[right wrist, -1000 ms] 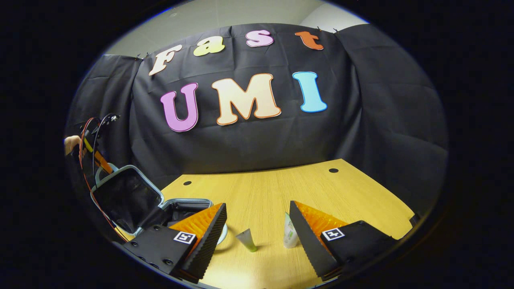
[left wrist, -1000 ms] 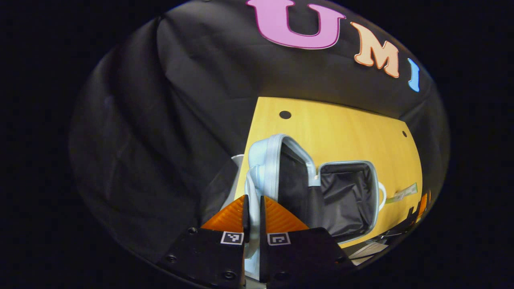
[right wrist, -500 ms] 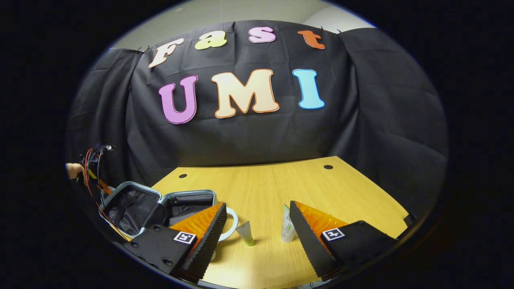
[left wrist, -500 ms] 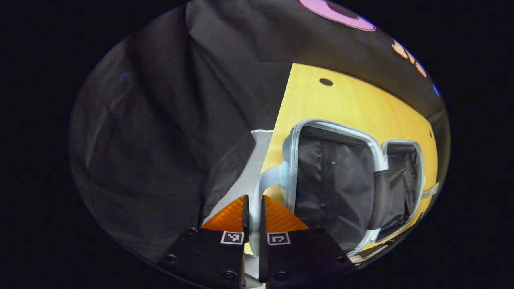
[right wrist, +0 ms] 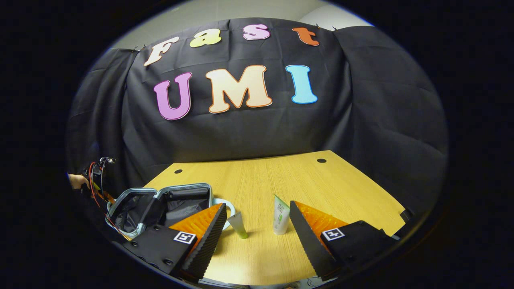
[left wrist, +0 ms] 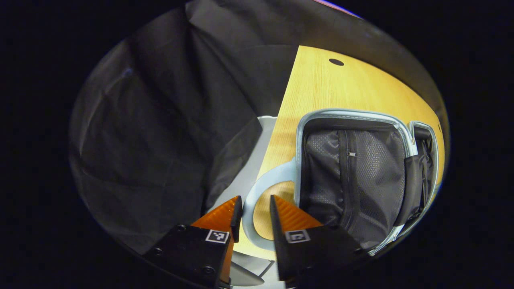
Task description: First open the suitcase, pack the skin care products into it, and then close the suitcase.
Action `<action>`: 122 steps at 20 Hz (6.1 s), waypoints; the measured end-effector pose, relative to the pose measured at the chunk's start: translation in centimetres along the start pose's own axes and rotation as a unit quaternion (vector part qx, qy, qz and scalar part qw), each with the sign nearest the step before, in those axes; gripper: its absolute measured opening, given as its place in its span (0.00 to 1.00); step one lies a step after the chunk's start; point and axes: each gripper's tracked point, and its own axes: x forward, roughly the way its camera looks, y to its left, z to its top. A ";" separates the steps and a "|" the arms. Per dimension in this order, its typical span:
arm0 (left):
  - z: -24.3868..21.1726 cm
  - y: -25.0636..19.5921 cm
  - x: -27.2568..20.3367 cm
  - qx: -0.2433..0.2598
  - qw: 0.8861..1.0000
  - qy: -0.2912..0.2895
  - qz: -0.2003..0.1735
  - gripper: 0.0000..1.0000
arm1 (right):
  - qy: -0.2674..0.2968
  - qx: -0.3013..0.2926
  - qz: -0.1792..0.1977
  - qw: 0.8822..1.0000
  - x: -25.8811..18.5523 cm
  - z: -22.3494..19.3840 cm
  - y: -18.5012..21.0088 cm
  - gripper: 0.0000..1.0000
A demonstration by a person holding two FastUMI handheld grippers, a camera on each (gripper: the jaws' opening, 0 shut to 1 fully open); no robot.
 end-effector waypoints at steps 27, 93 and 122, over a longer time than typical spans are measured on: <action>-9.2 -47.6 -23.5 0.055 0.961 -0.211 -0.169 0.96 | 0.120 -0.104 0.258 0.953 5.6 -5.3 -9.0 0.98; -8.5 -37.0 -8.7 0.048 0.960 0.033 -0.273 0.12 | 0.173 -0.112 0.213 0.955 7.2 -7.4 9.2 0.45; -1.6 -3.7 -10.8 -0.170 0.975 -0.094 -0.108 0.82 | 0.290 -0.103 0.252 0.918 6.1 -16.0 21.1 0.99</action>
